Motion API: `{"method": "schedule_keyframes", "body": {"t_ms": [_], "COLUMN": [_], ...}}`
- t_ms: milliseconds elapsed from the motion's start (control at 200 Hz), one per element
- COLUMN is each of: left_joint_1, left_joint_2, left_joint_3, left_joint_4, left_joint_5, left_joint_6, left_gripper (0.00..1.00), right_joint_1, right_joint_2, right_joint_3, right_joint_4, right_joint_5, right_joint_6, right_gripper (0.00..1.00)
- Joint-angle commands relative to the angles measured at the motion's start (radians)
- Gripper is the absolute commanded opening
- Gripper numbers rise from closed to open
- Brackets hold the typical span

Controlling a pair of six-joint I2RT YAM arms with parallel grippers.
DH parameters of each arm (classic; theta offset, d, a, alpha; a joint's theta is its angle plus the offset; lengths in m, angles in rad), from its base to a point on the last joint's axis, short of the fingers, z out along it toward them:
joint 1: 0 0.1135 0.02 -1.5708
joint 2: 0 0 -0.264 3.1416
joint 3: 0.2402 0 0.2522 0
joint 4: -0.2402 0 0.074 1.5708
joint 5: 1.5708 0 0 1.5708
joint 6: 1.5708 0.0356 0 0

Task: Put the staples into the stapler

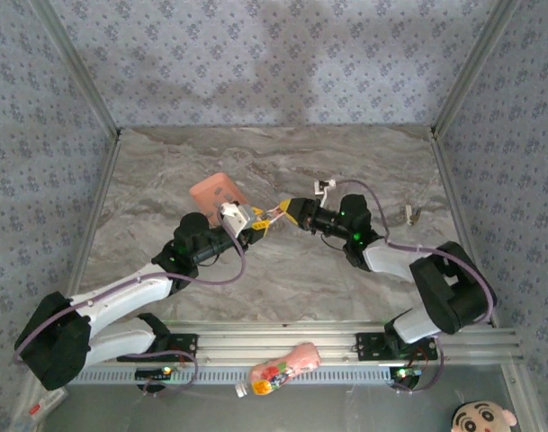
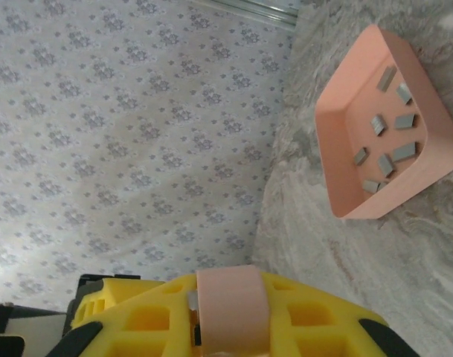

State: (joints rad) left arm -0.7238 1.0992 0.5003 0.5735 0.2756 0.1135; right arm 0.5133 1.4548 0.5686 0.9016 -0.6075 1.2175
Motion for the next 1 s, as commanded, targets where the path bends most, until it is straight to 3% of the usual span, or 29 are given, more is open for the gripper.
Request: {"method": "schedule_keyframes", "body": {"t_ms": [0, 150, 220, 365, 585, 825, 1000], "left_joint_1": [-0.008, -0.008, -0.007, -0.006, -0.001, -0.003, -0.003], "left_joint_2": [-0.021, -0.028, -0.031, -0.055, -0.097, -0.076, -0.032], "left_joint_3": [0.002, 0.069, 0.117, 0.143, 0.129, 0.178, 0.237], "left_joint_4": [0.011, -0.122, -0.231, -0.332, -0.362, -0.476, -0.527], "left_joint_5": [0.001, -0.014, -0.022, -0.025, -0.007, 0.03, 0.051], "left_joint_6": [-0.013, -0.13, -0.19, -0.308, -0.444, -0.394, -0.379], "left_gripper": [0.24, 0.56, 0.63, 0.68, 0.73, 0.73, 0.72], "right_joint_1": [0.001, -0.008, -0.013, -0.037, -0.073, -0.077, -0.075], "right_joint_2": [-0.087, -0.199, -0.244, -0.288, -0.289, -0.274, -0.247], "right_joint_3": [0.044, 0.1, 0.131, 0.145, 0.165, 0.239, 0.309], "right_joint_4": [-0.217, -0.507, -0.627, -0.666, -0.668, -0.768, -0.892], "right_joint_5": [0.045, 0.114, 0.158, 0.133, -0.028, -0.025, -0.004], "right_joint_6": [-0.168, -0.449, -0.609, -0.856, -1.093, -1.142, -1.089], "right_gripper": [0.2, 0.19, 0.19, 0.18, 0.17, 0.16, 0.17]}}
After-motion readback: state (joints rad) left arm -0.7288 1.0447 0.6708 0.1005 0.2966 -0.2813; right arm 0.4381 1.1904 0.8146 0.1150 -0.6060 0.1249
